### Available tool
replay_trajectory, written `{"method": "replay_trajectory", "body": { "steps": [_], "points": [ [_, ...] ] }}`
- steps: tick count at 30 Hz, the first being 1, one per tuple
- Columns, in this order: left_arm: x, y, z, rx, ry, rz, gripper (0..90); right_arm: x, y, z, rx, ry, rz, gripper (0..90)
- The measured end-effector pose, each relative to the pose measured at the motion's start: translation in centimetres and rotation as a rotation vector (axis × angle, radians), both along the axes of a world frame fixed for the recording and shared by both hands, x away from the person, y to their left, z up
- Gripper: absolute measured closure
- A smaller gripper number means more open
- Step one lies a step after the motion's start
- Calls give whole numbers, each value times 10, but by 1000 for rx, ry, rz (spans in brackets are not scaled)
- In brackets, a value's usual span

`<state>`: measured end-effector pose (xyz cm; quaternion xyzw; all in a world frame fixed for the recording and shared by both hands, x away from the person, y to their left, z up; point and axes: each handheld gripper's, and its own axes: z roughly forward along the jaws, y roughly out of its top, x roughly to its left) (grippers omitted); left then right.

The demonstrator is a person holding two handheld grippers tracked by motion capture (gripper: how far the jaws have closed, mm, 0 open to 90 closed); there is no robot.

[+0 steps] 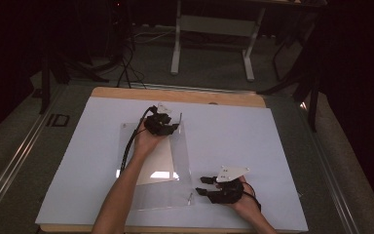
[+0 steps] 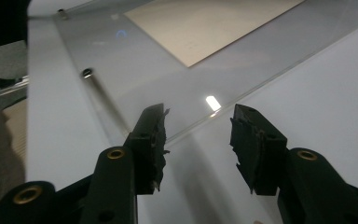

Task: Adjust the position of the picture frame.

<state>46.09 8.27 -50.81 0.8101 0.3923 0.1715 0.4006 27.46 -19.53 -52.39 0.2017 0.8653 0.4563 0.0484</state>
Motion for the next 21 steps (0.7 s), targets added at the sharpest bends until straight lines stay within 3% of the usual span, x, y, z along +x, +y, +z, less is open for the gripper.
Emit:
{"method": "replay_trajectory", "body": {
  "steps": [5, 10, 13, 19, 21],
  "points": [
    [12, -10, -6, -6, 17, 12, 572, -9, 4, -4, -16, 4, 59, 543],
    [22, -25, -9, 2, 35, -23, 626, -16, 8, -6, -33, -8, 109, 588],
    [28, -31, -13, 32, 50, -7, 679, -18, 10, -7, -31, -9, 138, 600],
    [38, -35, -20, 47, 74, 11, 764, -20, 23, -5, -15, -23, 136, 653],
    [42, -33, -20, 26, 90, 16, 802, -20, 28, -6, -13, -29, 128, 685]
  ]
}}
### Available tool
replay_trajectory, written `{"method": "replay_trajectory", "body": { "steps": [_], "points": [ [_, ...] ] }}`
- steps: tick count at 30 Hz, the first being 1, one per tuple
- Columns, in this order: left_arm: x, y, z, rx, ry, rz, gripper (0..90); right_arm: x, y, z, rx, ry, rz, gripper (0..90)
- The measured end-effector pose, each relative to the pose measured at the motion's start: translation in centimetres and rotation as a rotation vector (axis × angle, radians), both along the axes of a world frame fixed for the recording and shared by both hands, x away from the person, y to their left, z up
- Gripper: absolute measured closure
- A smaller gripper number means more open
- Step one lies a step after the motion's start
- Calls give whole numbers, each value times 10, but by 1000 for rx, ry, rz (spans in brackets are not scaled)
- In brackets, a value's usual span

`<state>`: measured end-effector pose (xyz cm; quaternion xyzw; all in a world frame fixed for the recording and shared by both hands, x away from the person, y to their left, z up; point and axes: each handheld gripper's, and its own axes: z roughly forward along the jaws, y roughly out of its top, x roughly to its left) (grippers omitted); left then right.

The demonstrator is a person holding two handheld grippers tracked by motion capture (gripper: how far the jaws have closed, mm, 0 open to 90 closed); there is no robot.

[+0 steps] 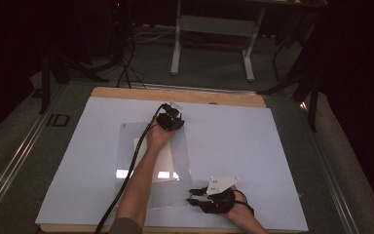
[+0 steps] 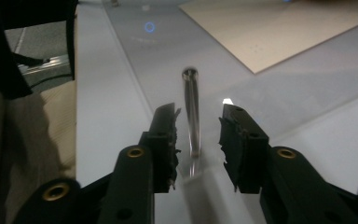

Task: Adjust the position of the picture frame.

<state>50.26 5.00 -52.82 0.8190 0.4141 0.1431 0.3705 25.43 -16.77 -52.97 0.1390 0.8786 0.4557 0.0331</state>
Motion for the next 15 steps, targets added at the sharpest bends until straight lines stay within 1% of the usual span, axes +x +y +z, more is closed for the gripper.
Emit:
{"method": "replay_trajectory", "body": {
  "steps": [1, 2, 3, 4, 8, 9, 10, 11, 14, 15],
  "points": [
    [1, 0, 0, 1, -2, 4, 806, 0, 5, -3, -4, -8, -13, 741],
    [1, -1, -1, 1, -10, 3, 806, 0, 5, -3, -4, -8, -13, 741],
    [1, -2, -1, 0, -15, 7, 815, 1, 8, -4, -9, -5, -17, 767],
    [1, -3, -1, 1, -17, 9, 819, 0, 11, -6, -3, -3, -14, 811],
    [0, -3, -2, 12, -31, 4, 830, -2, 13, -9, -17, -4, -30, 826],
    [0, -4, -2, 18, -36, 4, 836, -4, 15, -9, -31, -18, -39, 829],
    [0, -4, -2, 20, -42, 5, 836, -4, 15, -9, -31, -18, -39, 829],
    [-1, -5, -2, 20, -43, 6, 839, -5, 16, -9, -42, -29, -47, 833],
    [-1, -5, -3, 23, -49, 3, 840, -5, 16, -10, -41, -20, -52, 831],
    [-1, -5, -3, 30, -53, 7, 842, -5, 16, -10, -38, -15, -57, 832]
  ]
}}
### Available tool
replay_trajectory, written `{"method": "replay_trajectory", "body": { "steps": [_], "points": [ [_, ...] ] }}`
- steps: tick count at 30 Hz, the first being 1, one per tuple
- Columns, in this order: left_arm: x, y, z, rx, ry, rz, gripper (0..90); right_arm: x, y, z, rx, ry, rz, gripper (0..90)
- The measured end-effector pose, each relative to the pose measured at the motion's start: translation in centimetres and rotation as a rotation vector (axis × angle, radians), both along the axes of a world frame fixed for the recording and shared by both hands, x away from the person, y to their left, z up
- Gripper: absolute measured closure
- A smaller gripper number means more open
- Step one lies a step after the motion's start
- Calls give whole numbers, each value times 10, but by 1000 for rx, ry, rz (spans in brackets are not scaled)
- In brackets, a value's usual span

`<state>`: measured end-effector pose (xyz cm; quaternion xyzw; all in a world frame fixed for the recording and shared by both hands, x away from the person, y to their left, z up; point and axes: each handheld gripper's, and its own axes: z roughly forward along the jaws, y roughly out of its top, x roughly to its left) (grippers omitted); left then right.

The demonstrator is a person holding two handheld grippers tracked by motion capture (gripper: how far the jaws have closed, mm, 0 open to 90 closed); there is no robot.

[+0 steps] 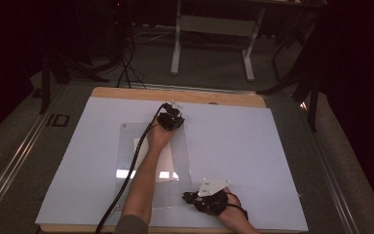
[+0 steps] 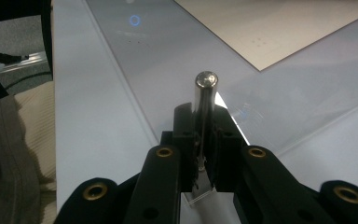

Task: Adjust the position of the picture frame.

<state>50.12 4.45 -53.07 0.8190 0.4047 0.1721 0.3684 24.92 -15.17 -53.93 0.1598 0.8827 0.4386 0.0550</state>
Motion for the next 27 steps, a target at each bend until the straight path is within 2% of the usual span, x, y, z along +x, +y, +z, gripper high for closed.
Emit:
{"method": "replay_trajectory", "body": {
  "steps": [3, 4, 6, 7, 13, 17, 18, 22, 23, 24, 26, 27],
  "points": [
    [0, -1, 1, 20, -2, -3, 846, -1, 0, 0, 3, 9, -14, 837],
    [-1, -1, 2, 29, -4, -5, 849, 1, -1, 0, 20, 37, -21, 836],
    [-1, -1, 2, 29, -4, -5, 850, 1, -1, 0, 22, 46, -25, 836],
    [-2, -4, 3, 59, -10, 6, 851, 2, -3, 1, 35, 67, -36, 832],
    [-1, -1, 15, 112, -18, 21, 846, 7, -16, 6, 92, 107, -90, 819],
    [-1, 10, 22, 107, -15, 45, 843, 9, -23, 12, 122, 116, -121, 809],
    [-2, 19, 27, 100, -11, 58, 844, 12, -28, 15, 140, 116, -144, 801],
    [-6, 40, 38, 65, -17, 85, 844, 19, -38, 23, 179, 121, -172, 784],
    [-6, 40, 38, 65, -17, 85, 844, 19, -38, 23, 179, 121, -172, 784],
    [-7, 51, 44, 63, -18, 88, 845, 23, -41, 28, 190, 111, -189, 782],
    [-10, 62, 49, 69, -24, 97, 846, 28, -45, 33, 208, 107, -208, 783],
    [-10, 62, 49, 69, -24, 97, 846, 31, -47, 35, 217, 103, -219, 784]
  ]
}}
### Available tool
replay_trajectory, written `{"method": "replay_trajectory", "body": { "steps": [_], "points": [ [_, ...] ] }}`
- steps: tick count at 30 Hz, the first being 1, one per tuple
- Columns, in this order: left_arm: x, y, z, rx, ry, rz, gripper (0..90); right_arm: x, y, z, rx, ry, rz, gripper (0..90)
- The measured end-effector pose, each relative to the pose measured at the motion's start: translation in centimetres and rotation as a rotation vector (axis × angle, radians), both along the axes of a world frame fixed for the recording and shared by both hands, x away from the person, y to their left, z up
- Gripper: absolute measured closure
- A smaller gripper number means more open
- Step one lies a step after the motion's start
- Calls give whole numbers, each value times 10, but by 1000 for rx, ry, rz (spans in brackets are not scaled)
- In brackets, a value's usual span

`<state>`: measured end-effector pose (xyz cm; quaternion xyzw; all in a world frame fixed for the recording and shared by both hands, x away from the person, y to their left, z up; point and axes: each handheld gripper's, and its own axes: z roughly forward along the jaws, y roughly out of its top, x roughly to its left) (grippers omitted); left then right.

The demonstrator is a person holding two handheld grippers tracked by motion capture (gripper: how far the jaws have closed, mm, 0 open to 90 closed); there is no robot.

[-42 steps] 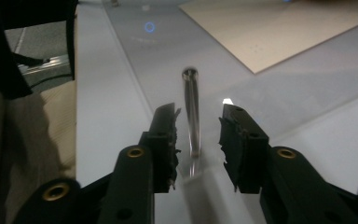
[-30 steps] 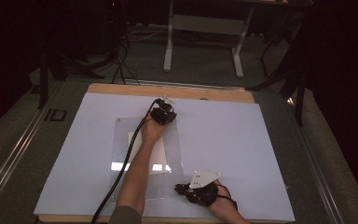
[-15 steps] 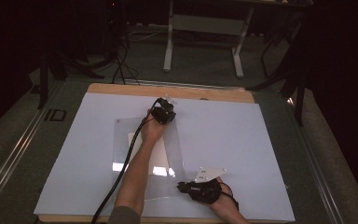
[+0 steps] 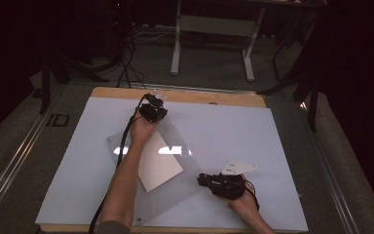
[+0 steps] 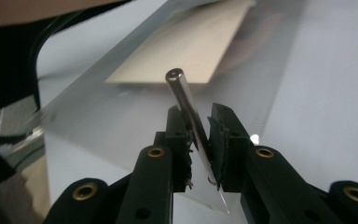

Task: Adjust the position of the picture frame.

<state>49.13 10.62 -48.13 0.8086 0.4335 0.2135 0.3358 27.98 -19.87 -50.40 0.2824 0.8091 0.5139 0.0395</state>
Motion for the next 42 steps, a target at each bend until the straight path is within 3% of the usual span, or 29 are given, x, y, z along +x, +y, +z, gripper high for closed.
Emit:
{"method": "replay_trajectory", "body": {
  "steps": [4, 7, 9, 13, 18, 22, 28, 31, 42],
  "points": [
    [-8, 26, 16, -17, -17, 29, 848, 14, -7, 14, 25, -22, -44, 785],
    [-14, 45, 25, -78, -28, 38, 853, 25, -12, 26, 19, -53, -79, 782],
    [-18, 55, 28, -83, -25, 31, 853, 33, -15, 34, 12, -89, -116, 782],
    [-23, 64, 28, -81, -18, 30, 855, 47, -21, 40, 16, -105, -157, 785],
    [-30, 72, 29, -54, -9, 23, 857, 72, -27, 40, 17, -82, -207, 784],
    [-37, 81, 30, -53, -8, -13, 857, 90, -31, 39, 10, -72, -249, 785],
    [-45, 89, 23, -87, 10, -10, 857, 110, -33, 42, 24, -43, -279, 785],
    [-51, 91, 18, -103, -2, 14, 857, 117, -31, 42, 11, -48, -289, 786],
    [-61, 92, 1, -84, 47, -18, 854, 153, -31, 25, -10, 33, -348, 785]
  ]
}}
